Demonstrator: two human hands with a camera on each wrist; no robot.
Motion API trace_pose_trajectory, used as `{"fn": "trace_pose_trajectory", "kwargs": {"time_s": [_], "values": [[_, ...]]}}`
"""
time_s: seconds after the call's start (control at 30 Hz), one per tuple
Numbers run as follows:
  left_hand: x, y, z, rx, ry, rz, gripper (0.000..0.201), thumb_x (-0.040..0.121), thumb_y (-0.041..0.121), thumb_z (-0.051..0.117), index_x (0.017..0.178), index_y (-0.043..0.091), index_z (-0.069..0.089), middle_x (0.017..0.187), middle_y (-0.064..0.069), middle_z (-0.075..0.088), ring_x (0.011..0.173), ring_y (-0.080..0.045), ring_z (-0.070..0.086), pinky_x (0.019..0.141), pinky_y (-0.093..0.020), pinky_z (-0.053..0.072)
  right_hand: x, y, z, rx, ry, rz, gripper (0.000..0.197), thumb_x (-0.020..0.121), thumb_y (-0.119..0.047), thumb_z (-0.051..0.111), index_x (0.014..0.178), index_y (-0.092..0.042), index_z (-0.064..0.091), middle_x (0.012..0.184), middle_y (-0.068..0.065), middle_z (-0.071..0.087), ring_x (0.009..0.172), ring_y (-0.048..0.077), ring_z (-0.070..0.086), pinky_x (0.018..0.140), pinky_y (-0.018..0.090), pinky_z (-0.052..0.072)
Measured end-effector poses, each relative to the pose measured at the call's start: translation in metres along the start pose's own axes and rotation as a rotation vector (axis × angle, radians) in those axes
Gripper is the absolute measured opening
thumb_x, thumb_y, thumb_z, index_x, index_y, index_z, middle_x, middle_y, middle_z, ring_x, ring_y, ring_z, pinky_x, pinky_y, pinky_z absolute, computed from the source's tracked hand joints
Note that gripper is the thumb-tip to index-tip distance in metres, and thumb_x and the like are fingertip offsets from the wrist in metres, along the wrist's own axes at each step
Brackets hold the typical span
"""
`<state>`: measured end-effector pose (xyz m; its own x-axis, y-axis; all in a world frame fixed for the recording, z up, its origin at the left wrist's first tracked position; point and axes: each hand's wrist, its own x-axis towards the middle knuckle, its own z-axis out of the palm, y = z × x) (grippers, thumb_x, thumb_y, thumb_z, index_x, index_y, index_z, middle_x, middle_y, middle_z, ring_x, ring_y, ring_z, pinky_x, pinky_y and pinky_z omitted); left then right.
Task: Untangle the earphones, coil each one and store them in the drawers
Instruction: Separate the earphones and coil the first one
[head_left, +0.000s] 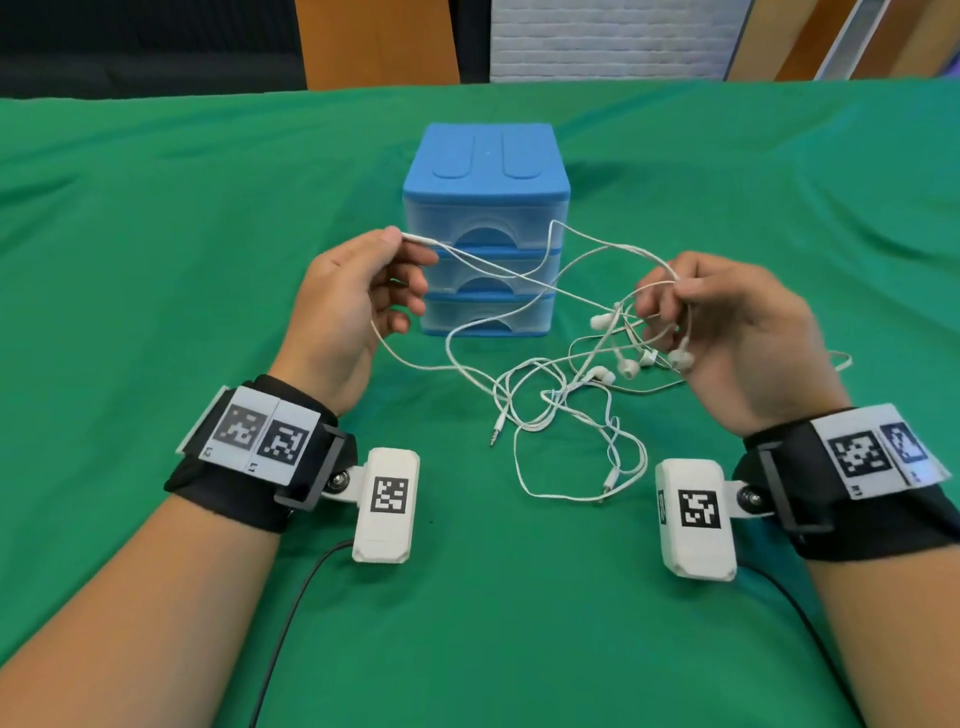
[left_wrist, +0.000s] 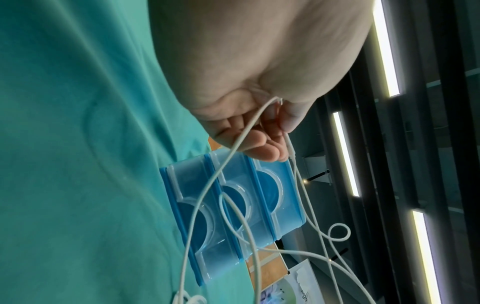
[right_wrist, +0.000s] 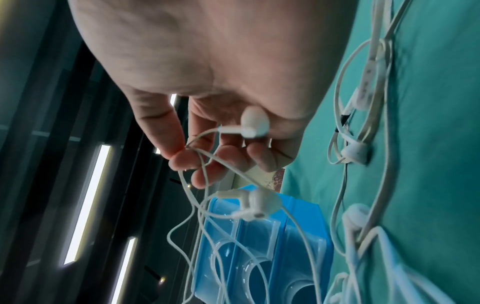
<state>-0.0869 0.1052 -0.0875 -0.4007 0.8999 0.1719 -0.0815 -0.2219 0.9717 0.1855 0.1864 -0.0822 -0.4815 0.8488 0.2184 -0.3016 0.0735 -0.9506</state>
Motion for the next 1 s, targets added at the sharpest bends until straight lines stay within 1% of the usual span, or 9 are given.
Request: {"fn": "trace_pose_trajectory", "kwargs": {"time_s": [0.1,0.17,0.3,0.43,0.53,0.73,0.87,0.93,1.0], "values": [[-0.001,0.001,0.002,-0.022,-0.022,0.021,0.034,0.106,0.024,0.042,0.090,0.008,0.068,0.071,-0.002,0.059,0.059,-0.015,0.051,0.050,-0.023,0.033,-0.002,0.003,-0.002,-0.035,0.012,0.002,0.012,0.081,-0.010,0.048,0.072,-0.002,0.049,0.075,0.011,0.059,0.070,0.018,0.047,0.060,0.031,0.028],[-0.002,0.001,0.002,-0.026,-0.038,0.029,0.034,0.105,0.025,0.042,0.091,0.009,0.068,0.073,-0.002,0.060,0.061,-0.015,0.051,0.052,-0.024,0.034,-0.002,0.005,-0.003,-0.084,0.028,0.010,0.013,0.084,-0.011,0.054,0.074,-0.004,0.060,0.080,0.008,0.068,0.068,0.017,0.046,0.060,0.029,0.031],[-0.003,0.002,0.002,-0.085,-0.062,0.070,0.034,0.104,0.028,0.040,0.093,0.011,0.067,0.085,-0.001,0.065,0.068,-0.014,0.054,0.057,-0.024,0.036,-0.001,0.009,-0.003,-0.217,0.036,0.041,0.018,0.087,-0.015,0.062,0.082,-0.012,0.080,0.096,0.017,0.074,0.068,0.017,0.051,0.060,0.030,0.034],[-0.003,0.003,0.002,-0.158,-0.069,0.127,0.031,0.104,0.029,0.038,0.098,0.012,0.064,0.102,-0.003,0.068,0.079,-0.017,0.061,0.065,-0.027,0.043,0.001,0.012,-0.007,-0.253,0.133,0.051,0.018,0.094,-0.007,0.060,0.092,-0.008,0.078,0.097,0.022,0.074,0.065,0.019,0.057,0.060,0.028,0.038],[-0.003,0.004,0.002,-0.209,-0.076,0.153,0.033,0.106,0.028,0.035,0.102,0.010,0.062,0.116,-0.009,0.066,0.099,-0.024,0.066,0.078,-0.029,0.050,0.002,0.013,-0.009,-0.291,0.150,0.079,0.017,0.094,-0.006,0.060,0.093,-0.006,0.077,0.094,0.020,0.075,0.065,0.018,0.059,0.059,0.025,0.041],[-0.006,0.006,0.002,-0.324,-0.143,0.135,0.037,0.106,0.028,0.030,0.089,0.010,0.058,0.125,-0.017,0.066,0.122,-0.034,0.061,0.100,-0.037,0.047,0.002,0.012,-0.010,-0.275,0.191,0.031,0.019,0.096,-0.008,0.058,0.092,-0.007,0.076,0.084,0.013,0.070,0.061,0.014,0.054,0.057,0.024,0.036],[-0.007,0.007,0.004,-0.367,-0.166,0.105,0.034,0.107,0.028,0.028,0.081,0.015,0.046,0.101,-0.012,0.074,0.108,-0.035,0.067,0.099,-0.039,0.049,0.001,0.011,-0.010,-0.222,0.173,-0.025,0.019,0.098,-0.008,0.056,0.093,-0.007,0.074,0.076,0.009,0.064,0.060,0.013,0.050,0.058,0.024,0.035],[-0.008,0.008,0.005,-0.386,-0.151,0.092,0.031,0.106,0.027,0.033,0.079,0.016,0.044,0.078,-0.008,0.068,0.084,-0.031,0.068,0.091,-0.040,0.051,0.000,0.010,-0.009,-0.198,0.165,-0.046,0.018,0.098,-0.007,0.056,0.094,-0.007,0.074,0.074,0.008,0.063,0.060,0.014,0.048,0.058,0.025,0.035],[-0.008,0.008,0.007,-0.332,-0.116,0.058,0.027,0.104,0.027,0.040,0.079,0.019,0.044,0.063,-0.002,0.051,0.060,-0.022,0.056,0.078,-0.038,0.054,0.000,0.010,-0.008,-0.194,0.159,-0.058,0.017,0.097,-0.006,0.057,0.096,-0.007,0.074,0.071,0.007,0.062,0.060,0.014,0.046,0.058,0.024,0.036]]}}
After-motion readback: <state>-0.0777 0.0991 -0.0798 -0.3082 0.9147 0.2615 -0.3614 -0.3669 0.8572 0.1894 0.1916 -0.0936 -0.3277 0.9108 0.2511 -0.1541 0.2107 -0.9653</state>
